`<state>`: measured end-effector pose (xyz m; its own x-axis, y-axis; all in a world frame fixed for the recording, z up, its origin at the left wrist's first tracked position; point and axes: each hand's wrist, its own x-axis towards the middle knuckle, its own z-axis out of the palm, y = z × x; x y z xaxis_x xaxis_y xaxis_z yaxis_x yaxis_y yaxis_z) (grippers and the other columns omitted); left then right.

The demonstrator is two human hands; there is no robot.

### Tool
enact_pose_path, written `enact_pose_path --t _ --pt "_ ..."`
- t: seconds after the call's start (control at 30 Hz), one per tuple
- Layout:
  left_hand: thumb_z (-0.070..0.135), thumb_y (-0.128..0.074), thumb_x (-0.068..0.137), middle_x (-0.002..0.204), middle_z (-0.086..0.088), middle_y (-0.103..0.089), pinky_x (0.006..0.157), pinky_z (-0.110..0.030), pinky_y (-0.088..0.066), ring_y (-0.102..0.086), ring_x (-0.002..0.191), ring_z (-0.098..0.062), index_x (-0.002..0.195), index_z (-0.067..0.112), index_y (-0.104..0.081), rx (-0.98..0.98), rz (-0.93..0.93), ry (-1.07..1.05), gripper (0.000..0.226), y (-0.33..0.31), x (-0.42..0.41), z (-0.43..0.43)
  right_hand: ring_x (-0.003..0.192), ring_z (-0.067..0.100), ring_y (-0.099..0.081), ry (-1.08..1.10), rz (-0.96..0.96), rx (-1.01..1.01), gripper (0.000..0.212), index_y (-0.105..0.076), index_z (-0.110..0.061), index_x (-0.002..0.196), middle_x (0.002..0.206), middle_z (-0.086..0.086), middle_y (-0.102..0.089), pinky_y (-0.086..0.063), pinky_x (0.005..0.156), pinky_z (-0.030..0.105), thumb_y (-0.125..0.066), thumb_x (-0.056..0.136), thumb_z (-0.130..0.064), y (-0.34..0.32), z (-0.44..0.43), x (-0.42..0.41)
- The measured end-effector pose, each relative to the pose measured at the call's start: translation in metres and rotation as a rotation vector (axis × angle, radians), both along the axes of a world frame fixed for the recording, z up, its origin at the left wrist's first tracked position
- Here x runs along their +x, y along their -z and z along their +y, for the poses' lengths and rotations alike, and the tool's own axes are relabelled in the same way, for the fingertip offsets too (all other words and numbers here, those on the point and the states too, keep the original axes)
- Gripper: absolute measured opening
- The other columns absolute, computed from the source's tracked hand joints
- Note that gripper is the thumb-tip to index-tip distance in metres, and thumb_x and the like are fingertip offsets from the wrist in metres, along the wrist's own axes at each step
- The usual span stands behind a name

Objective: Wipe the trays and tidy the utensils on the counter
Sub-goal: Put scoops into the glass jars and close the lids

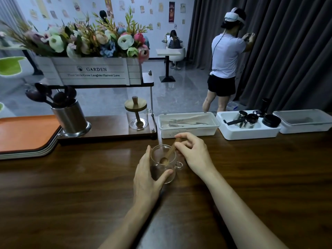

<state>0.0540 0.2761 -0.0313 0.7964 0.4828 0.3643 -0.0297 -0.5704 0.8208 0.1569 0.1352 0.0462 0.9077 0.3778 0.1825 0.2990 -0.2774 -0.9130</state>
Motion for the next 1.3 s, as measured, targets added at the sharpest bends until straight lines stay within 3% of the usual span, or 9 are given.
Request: enact_pose_path --t 0.17,0.4,0.6,0.77,0.9,1.03,1.13,1.2,1.3 --pt "0.042 -0.088 0.074 0.144 0.039 -0.035 0.107 -0.005 -0.027 -0.035 0.136 0.014 0.158 0.037 -0.029 0.004 -0.008 -0.017 0.103 0.003 0.002 -0.001 0.084 0.001 -0.069 0.051 -0.049 -0.023 0.012 -0.076 -0.030 0.102 0.083 -0.015 -0.074 -0.058 0.080 0.031 -0.070 0.092 -0.028 0.000 -0.001 -0.005" --pt "0.045 -0.086 0.075 0.145 0.024 -0.043 0.107 -0.024 -0.039 -0.043 0.136 0.000 0.157 0.033 -0.032 0.018 -0.016 -0.040 0.100 0.001 0.008 -0.012 0.080 -0.001 -0.067 0.067 -0.053 -0.078 0.003 -0.073 -0.029 0.092 0.079 -0.015 -0.073 -0.053 0.071 0.022 -0.073 0.089 -0.029 -0.001 -0.001 -0.015" --pt "0.048 -0.084 0.076 0.147 0.027 -0.039 0.106 -0.016 -0.034 -0.038 0.136 0.005 0.157 0.033 -0.032 0.031 -0.029 -0.043 0.097 0.003 0.012 -0.013 0.085 -0.003 -0.061 0.100 -0.076 -0.135 0.004 -0.074 -0.029 0.083 0.077 -0.014 -0.069 -0.043 0.067 0.008 -0.074 0.086 -0.032 0.007 -0.002 -0.016" --pt "0.044 -0.084 0.076 0.148 0.026 -0.039 0.106 -0.021 -0.037 -0.039 0.137 0.004 0.157 0.034 -0.032 0.029 -0.015 -0.040 0.097 0.006 0.013 -0.011 0.099 0.007 -0.054 0.063 -0.080 -0.168 0.007 -0.072 -0.034 0.076 0.091 -0.009 -0.067 -0.041 0.081 0.024 -0.074 0.082 -0.038 0.018 0.006 -0.015" --pt "0.037 -0.085 0.077 0.147 0.026 -0.041 0.105 -0.018 -0.036 -0.041 0.135 0.004 0.157 0.033 -0.032 0.039 -0.026 -0.045 0.096 0.007 0.014 -0.011 0.119 0.005 -0.040 0.077 -0.209 -0.260 0.011 -0.075 -0.029 0.075 0.122 -0.017 -0.060 -0.034 0.100 0.027 -0.074 0.085 -0.031 0.017 0.008 -0.017" --pt "0.057 -0.080 0.074 0.144 0.036 -0.037 0.105 -0.002 -0.027 -0.036 0.134 0.015 0.156 0.032 -0.034 0.037 -0.045 -0.027 0.098 0.004 0.013 -0.011 0.128 0.008 -0.040 0.101 -0.294 -0.317 0.010 -0.078 -0.032 0.083 0.139 -0.015 -0.055 -0.019 0.097 0.006 -0.070 0.089 -0.034 0.023 0.000 -0.008" --pt "0.069 -0.071 0.071 0.141 0.039 -0.037 0.104 0.000 -0.026 -0.035 0.131 0.019 0.156 0.034 -0.034 0.025 -0.052 -0.030 0.099 0.001 0.013 -0.013 0.124 0.011 -0.050 0.159 -0.235 -0.140 0.011 -0.080 -0.033 0.095 0.136 -0.013 -0.059 -0.037 0.105 0.025 -0.069 0.091 -0.031 0.030 -0.014 0.006" --pt "0.065 -0.075 0.072 0.141 0.040 -0.038 0.105 -0.004 -0.029 -0.036 0.132 0.017 0.155 0.039 -0.034 0.025 -0.045 -0.034 0.096 0.002 0.014 -0.014 0.123 0.017 -0.055 0.234 -0.139 -0.087 0.017 -0.078 -0.032 0.106 0.135 -0.009 -0.060 -0.044 0.107 0.039 -0.069 0.092 -0.028 0.037 -0.025 0.019" --pt "0.051 -0.084 0.075 0.144 0.035 -0.041 0.108 -0.025 -0.043 -0.044 0.137 0.002 0.155 0.040 -0.035 0.033 -0.030 -0.047 0.094 0.005 0.014 -0.013 0.134 0.023 -0.048 0.286 -0.016 -0.203 0.033 -0.071 -0.024 0.125 0.143 -0.001 -0.056 -0.035 0.113 0.034 -0.069 0.093 -0.029 0.050 -0.040 0.039"
